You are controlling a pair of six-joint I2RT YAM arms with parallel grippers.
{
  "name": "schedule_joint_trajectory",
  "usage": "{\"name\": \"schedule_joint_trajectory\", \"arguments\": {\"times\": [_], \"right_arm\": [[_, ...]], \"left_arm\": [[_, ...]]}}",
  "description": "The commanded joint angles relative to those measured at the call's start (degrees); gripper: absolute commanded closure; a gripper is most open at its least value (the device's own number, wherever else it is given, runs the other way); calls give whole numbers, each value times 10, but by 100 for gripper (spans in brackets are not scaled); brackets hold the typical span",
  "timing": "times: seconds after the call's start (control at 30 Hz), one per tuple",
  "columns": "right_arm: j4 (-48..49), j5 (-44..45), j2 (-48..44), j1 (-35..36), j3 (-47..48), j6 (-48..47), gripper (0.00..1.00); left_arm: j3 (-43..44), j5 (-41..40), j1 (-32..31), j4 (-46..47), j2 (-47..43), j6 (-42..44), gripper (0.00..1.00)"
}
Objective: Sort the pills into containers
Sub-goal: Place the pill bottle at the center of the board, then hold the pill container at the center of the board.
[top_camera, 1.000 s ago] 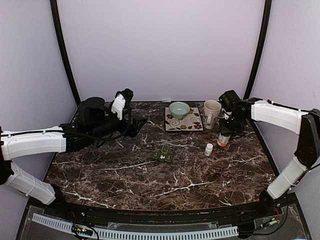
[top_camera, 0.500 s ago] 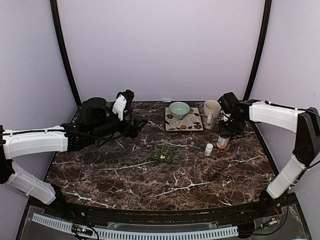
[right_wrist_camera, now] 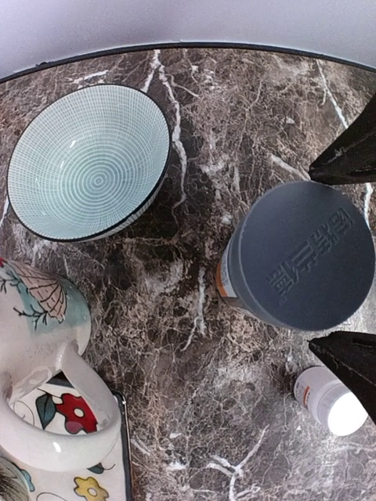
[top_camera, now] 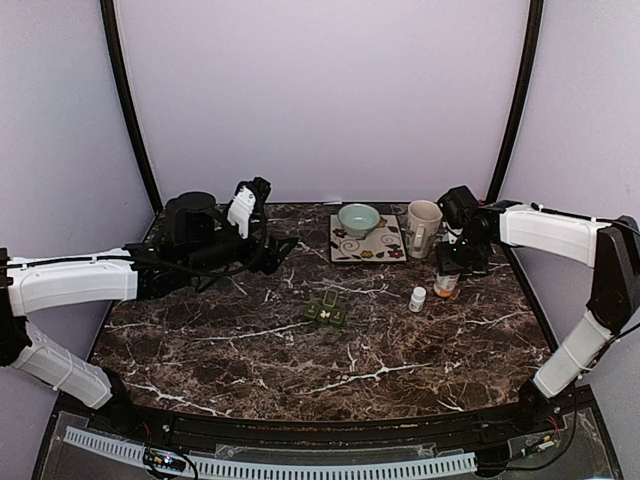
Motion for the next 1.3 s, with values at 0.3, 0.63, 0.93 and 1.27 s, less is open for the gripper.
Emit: {"name": "schedule_joint_trajectory", "arguments": {"times": [0.3,0.63,0.93,1.27], "right_arm": [[-6,24,-46,-3,5,8,31],[16,33,-125,59,50,13,32],[98,-51,-88,138,52,29,44],[183,-164,22,155,46,48,65]], "left_arm": [[19,3,9,-20,6,-22,10],[-48,-10,13,10,11,-136,14],[-74,22,13,5,33,-202,23],[-80,67,12,-3,72,-243,45]]}}
